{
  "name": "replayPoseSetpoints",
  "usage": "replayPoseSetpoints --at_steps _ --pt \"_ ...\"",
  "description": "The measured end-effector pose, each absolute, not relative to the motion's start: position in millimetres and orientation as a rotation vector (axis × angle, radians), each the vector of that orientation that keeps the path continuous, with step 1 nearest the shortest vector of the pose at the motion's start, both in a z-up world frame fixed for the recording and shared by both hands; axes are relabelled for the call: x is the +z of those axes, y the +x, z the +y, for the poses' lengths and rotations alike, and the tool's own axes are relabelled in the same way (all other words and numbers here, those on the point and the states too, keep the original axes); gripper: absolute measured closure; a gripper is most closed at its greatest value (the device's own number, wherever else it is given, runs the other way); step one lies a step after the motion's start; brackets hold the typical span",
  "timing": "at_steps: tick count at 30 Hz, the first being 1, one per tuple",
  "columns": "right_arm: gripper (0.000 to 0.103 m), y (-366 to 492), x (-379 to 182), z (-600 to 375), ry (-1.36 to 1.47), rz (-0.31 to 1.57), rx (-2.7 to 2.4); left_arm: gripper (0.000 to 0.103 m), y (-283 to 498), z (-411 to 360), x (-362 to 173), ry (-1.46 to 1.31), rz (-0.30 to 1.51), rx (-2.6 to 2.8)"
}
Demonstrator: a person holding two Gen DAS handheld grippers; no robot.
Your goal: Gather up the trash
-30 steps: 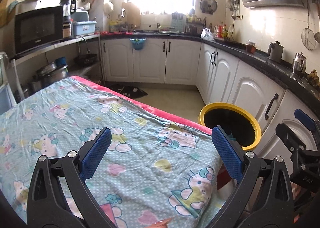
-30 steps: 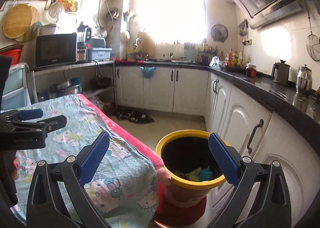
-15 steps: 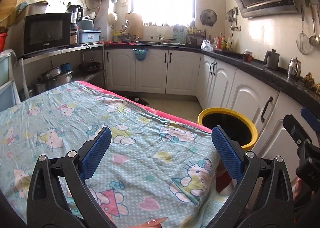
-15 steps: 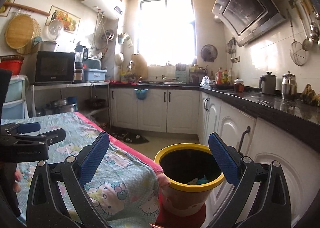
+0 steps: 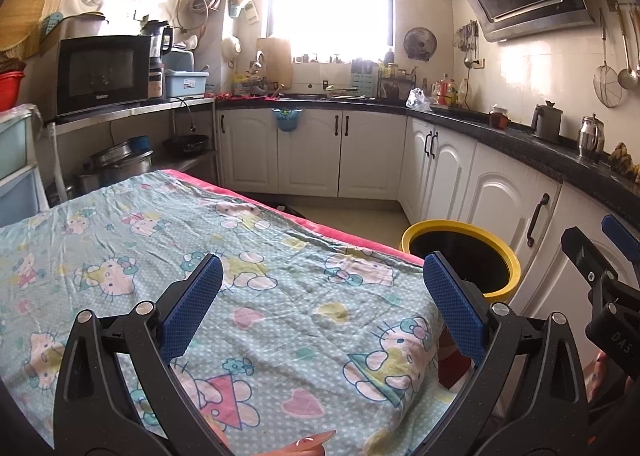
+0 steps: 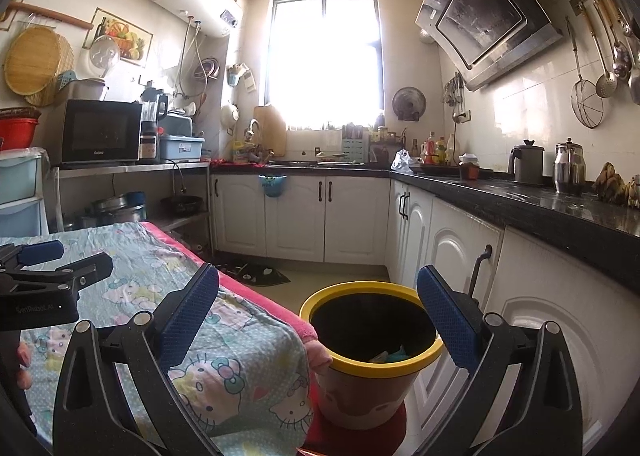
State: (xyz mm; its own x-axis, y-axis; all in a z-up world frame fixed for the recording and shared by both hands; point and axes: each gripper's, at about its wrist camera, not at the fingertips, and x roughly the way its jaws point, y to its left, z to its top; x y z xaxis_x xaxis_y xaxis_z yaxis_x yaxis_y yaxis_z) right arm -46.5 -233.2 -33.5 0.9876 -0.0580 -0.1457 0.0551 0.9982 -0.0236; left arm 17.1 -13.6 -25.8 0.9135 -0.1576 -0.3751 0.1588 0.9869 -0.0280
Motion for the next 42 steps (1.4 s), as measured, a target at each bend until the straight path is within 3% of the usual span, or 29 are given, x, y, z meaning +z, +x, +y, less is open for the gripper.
replayPoseSetpoints --at_steps 42 --pt "0.006 -47.0 -34.8 -227.1 -0.027 0.158 -0.045 0.011 17.9 -16.6 -25.6 0.002 0.382 -0.165"
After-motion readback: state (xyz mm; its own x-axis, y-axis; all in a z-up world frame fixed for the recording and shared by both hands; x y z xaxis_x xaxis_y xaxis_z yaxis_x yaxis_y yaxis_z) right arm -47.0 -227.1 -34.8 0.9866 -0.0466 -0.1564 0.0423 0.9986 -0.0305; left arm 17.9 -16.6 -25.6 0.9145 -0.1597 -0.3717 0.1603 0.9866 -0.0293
